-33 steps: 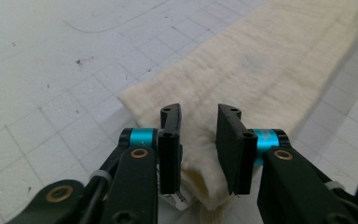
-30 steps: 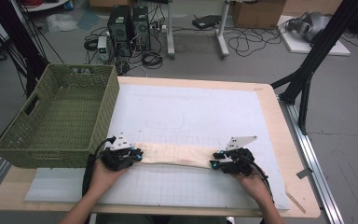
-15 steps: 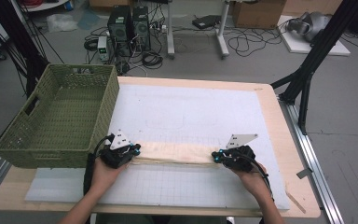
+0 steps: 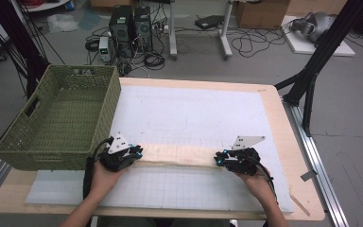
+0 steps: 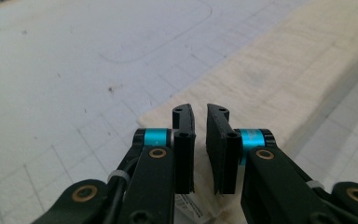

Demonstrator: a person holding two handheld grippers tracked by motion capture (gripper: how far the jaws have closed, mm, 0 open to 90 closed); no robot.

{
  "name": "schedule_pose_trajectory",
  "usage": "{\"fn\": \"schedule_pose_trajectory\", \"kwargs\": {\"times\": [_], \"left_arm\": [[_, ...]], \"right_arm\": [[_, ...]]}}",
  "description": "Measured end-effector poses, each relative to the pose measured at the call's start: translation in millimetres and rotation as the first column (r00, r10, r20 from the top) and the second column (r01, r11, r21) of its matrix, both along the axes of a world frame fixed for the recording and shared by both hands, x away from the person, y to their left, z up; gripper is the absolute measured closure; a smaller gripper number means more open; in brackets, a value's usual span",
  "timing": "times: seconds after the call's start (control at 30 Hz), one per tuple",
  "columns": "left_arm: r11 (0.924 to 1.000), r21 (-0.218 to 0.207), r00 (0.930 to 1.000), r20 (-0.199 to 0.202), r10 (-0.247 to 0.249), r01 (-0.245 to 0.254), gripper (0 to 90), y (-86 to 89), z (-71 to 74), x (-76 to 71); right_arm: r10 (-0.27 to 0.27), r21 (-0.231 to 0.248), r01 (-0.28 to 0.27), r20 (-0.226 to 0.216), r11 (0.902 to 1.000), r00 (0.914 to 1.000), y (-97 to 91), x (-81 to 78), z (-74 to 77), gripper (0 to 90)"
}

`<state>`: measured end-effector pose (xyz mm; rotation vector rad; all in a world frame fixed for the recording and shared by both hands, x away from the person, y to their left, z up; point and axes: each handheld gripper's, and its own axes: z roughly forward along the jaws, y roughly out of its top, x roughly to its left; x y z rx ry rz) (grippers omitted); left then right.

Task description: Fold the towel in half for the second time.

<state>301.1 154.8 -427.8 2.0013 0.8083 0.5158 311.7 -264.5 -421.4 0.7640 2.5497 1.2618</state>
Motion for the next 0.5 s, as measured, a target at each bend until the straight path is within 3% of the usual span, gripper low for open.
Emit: {"fn": "schedule_pose_trajectory", "kwargs": {"times": [0.1,0.17,0.37,0.5], "left_arm": [[0.9994,-0.006,0.9993,0.008,-0.035,0.035,75.1,-3.0,3.4,-0.1],[0.9986,0.006,0.9986,-0.010,-0.052,0.052,73.7,-5.2,-0.3,0.6],[0.9975,0.042,0.9955,-0.079,-0.053,0.057,73.2,-2.4,-16.6,3.1],[0.9963,0.062,0.9951,-0.083,-0.054,0.059,73.7,-1.4,-18.6,3.2]], "right_arm": [[0.003,0.013,-0.003,0.003,0.9999,1.0000,4.0,3.3,3.6,66.1],[0.005,-0.009,-0.005,-0.008,1.0000,1.0000,7.8,5.0,0.5,63.3],[0.009,-0.054,-0.011,-0.043,0.9985,0.9990,8.6,6.3,-13.0,59.5],[0.001,-0.073,-0.004,-0.035,0.9974,0.9994,6.8,4.1,-17.5,57.8]]}}
